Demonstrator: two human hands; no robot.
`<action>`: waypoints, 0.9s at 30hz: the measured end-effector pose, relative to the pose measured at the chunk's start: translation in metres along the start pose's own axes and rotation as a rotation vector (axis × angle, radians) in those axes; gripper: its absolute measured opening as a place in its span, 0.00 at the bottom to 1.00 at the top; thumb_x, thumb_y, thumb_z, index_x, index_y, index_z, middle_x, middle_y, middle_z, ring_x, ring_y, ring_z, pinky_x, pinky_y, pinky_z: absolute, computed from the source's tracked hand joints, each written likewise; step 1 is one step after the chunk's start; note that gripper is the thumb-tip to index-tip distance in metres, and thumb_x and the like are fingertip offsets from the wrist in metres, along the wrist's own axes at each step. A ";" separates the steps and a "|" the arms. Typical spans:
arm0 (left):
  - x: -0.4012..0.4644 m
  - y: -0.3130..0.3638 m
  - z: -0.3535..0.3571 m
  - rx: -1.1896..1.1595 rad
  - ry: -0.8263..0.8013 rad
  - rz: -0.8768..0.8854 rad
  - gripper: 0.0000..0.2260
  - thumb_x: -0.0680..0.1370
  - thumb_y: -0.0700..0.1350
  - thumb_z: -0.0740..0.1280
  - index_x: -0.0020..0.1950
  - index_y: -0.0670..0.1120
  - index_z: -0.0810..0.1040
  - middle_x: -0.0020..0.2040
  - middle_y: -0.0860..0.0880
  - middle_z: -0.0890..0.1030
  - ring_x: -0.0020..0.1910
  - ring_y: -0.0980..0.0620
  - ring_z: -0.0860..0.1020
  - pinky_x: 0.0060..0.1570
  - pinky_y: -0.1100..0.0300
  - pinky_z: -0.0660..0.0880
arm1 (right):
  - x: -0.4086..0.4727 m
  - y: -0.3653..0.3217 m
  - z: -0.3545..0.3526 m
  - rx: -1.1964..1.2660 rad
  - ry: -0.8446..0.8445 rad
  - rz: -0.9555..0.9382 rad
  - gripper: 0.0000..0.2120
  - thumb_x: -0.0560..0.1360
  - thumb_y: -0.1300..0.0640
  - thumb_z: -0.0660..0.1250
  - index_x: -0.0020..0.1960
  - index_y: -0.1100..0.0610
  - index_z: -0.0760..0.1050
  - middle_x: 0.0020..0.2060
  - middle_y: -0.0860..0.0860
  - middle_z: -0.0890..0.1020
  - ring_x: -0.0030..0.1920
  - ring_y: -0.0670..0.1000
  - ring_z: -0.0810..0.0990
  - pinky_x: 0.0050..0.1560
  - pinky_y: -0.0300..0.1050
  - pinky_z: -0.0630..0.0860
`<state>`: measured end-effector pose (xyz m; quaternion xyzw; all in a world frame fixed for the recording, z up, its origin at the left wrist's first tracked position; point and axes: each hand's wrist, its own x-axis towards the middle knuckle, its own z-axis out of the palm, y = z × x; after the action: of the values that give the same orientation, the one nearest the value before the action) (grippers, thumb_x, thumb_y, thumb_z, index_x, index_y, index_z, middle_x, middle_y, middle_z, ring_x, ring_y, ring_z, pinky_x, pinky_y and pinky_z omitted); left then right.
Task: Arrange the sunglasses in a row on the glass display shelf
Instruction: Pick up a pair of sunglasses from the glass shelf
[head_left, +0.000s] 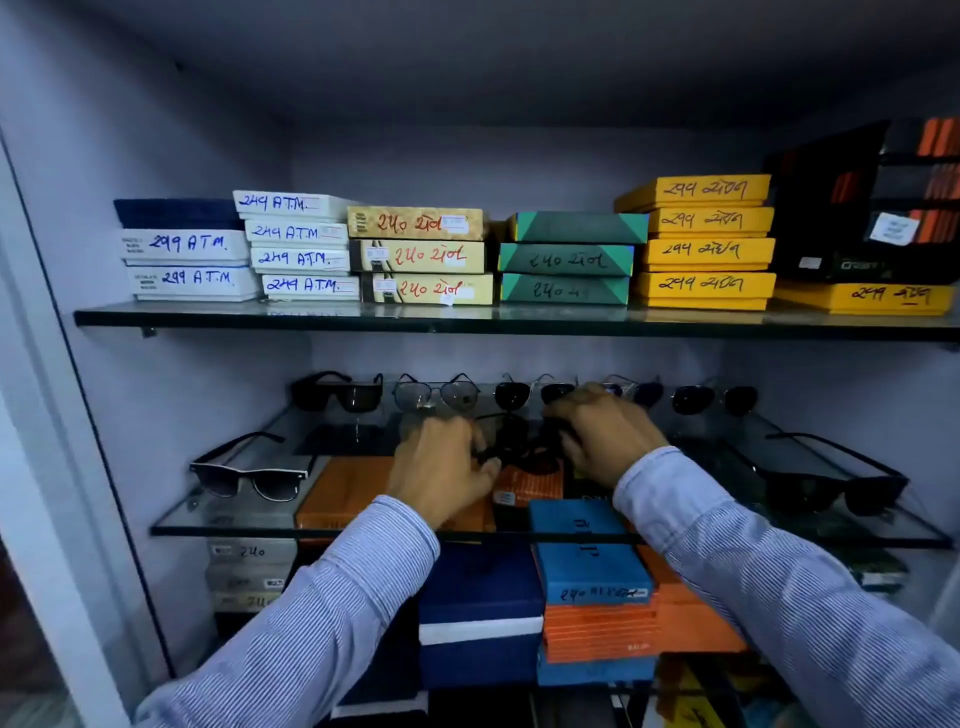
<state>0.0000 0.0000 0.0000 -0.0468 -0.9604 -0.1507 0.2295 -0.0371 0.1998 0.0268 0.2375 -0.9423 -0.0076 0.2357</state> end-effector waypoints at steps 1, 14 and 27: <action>0.004 -0.002 0.006 -0.038 -0.042 -0.040 0.16 0.74 0.59 0.71 0.56 0.50 0.83 0.50 0.49 0.85 0.48 0.50 0.84 0.52 0.51 0.82 | 0.005 -0.002 0.002 0.022 -0.045 0.016 0.22 0.75 0.57 0.62 0.69 0.50 0.75 0.64 0.55 0.81 0.66 0.59 0.76 0.58 0.54 0.78; 0.028 0.004 0.031 -0.164 -0.015 -0.131 0.11 0.76 0.51 0.71 0.49 0.43 0.82 0.46 0.43 0.83 0.44 0.46 0.83 0.47 0.48 0.83 | 0.055 -0.033 0.010 0.043 -0.191 0.143 0.21 0.77 0.56 0.64 0.70 0.56 0.74 0.62 0.62 0.78 0.62 0.64 0.78 0.60 0.56 0.76; 0.006 -0.046 -0.062 -0.192 0.177 -0.138 0.08 0.75 0.49 0.74 0.49 0.45 0.88 0.43 0.48 0.87 0.36 0.57 0.80 0.41 0.65 0.75 | 0.059 -0.049 0.000 0.587 0.041 0.191 0.04 0.73 0.57 0.72 0.46 0.55 0.85 0.44 0.53 0.87 0.46 0.52 0.85 0.55 0.50 0.83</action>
<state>0.0135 -0.0629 0.0430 0.0112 -0.9185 -0.2610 0.2968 -0.0606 0.1296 0.0465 0.2060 -0.9173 0.2917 0.1759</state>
